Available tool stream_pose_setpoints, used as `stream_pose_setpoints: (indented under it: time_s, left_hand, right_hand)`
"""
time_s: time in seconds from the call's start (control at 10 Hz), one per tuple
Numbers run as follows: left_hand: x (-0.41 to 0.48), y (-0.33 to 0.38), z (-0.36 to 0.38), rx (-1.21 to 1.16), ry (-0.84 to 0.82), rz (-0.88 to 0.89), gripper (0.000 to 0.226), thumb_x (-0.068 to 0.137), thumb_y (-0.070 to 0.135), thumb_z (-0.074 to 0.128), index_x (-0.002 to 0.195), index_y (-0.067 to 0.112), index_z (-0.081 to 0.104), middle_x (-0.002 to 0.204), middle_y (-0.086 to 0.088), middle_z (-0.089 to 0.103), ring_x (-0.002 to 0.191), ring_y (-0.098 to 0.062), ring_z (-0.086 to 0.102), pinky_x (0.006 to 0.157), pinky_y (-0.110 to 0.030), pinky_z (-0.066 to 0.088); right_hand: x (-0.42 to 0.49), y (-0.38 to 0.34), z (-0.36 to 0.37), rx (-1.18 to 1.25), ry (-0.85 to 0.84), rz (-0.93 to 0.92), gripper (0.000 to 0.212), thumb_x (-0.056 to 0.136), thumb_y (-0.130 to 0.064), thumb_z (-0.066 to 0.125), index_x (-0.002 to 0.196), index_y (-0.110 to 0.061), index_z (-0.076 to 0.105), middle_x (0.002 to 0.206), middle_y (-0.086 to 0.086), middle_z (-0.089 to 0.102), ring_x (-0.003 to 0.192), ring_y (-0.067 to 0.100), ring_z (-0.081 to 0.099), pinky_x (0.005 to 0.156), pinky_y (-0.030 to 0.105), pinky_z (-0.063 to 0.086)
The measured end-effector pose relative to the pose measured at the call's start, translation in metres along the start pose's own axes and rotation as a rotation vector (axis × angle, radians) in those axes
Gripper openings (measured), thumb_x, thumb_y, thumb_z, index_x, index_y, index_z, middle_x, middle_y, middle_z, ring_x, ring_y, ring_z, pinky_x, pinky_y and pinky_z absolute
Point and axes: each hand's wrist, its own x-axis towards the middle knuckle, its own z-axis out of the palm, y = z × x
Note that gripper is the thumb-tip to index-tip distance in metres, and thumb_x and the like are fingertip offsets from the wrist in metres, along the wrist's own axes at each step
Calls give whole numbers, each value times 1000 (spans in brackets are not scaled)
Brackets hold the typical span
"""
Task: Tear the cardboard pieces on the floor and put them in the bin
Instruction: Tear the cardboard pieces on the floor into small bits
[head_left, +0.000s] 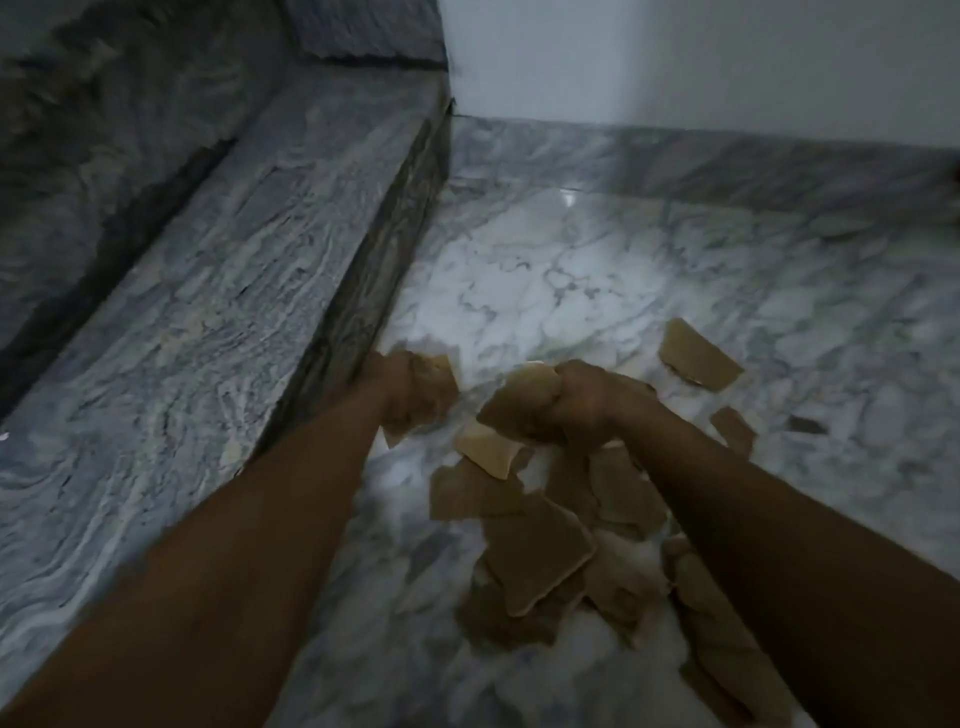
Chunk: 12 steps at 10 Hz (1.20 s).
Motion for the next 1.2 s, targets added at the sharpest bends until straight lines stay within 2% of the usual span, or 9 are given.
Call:
stream_pose_setpoints:
  time_s: [0.1, 0.4, 0.6, 0.7, 0.8, 0.9, 1.0, 1.1, 1.2]
  left_hand:
    - [24, -13, 21, -5, 91, 56, 77, 48, 51, 80, 115, 17, 64, 115, -10, 65, 103, -30, 64, 89, -38, 55]
    - [35, -18, 24, 77, 211, 81, 44, 73, 36, 74, 113, 21, 62, 119, -15, 61, 107, -37, 59, 85, -35, 51]
    - [25, -6, 29, 208, 140, 122, 44, 75, 43, 70, 111, 19, 66, 117, -14, 63, 101, -34, 61, 79, -34, 52]
    - [17, 1, 23, 275, 103, 184, 45, 75, 41, 74, 110, 14, 64, 111, -17, 63, 98, -35, 62, 75, -35, 55]
    - [2, 5, 7, 171, -22, 301, 31, 72, 33, 81, 95, 16, 69, 95, -12, 68, 85, -28, 66, 68, -32, 53]
    - [-26, 24, 15, 184, -301, 469, 19, 68, 22, 87, 70, 23, 68, 75, 4, 68, 68, -14, 66, 61, -25, 50]
    - [-30, 39, 48, 418, -312, 567, 55, 65, 33, 87, 113, 19, 64, 126, -2, 53, 119, -25, 52, 100, -37, 46]
    - [-24, 45, 69, 547, -220, 666, 65, 65, 45, 81, 122, 25, 57, 136, 0, 34, 124, -29, 35, 104, -45, 39]
    - [-15, 47, 77, 584, -189, 650, 68, 70, 47, 77, 131, 30, 51, 125, 0, 37, 114, -29, 35, 99, -48, 42]
  right_hand:
    - [39, -20, 38, 78, 58, -4, 39, 78, -38, 70, 102, -9, 60, 114, 19, 58, 107, 37, 59, 74, 31, 38]
    - [58, -27, 77, 195, 229, -9, 41, 86, -29, 68, 119, -10, 52, 122, 17, 59, 114, 35, 56, 81, 33, 39]
    - [22, 20, 61, 466, 262, 38, 87, 64, -30, 85, 142, -14, 50, 133, 5, 60, 120, 26, 59, 92, 32, 49]
    - [11, 53, 37, 389, 319, 59, 73, 69, -19, 86, 135, -8, 58, 132, 7, 61, 120, 26, 59, 96, 36, 50]
    - [8, 76, 20, 464, 331, 58, 48, 76, 7, 78, 122, 7, 62, 123, 7, 60, 108, 16, 61, 75, 5, 46]
    - [8, 87, 12, 461, 341, 130, 85, 53, -33, 90, 127, -4, 61, 132, 10, 61, 118, 22, 58, 90, 16, 45]
    - [4, 82, 2, 469, 287, 214, 80, 56, -36, 90, 121, -1, 61, 123, 9, 62, 116, 24, 58, 86, 28, 41]
    - [16, 80, 9, 537, 211, 201, 37, 64, -16, 88, 98, -10, 75, 102, 1, 70, 95, 18, 68, 82, 32, 48]
    - [46, 80, 34, 328, 245, 278, 74, 64, -36, 87, 127, -10, 59, 134, 14, 55, 122, 38, 53, 98, 47, 47]
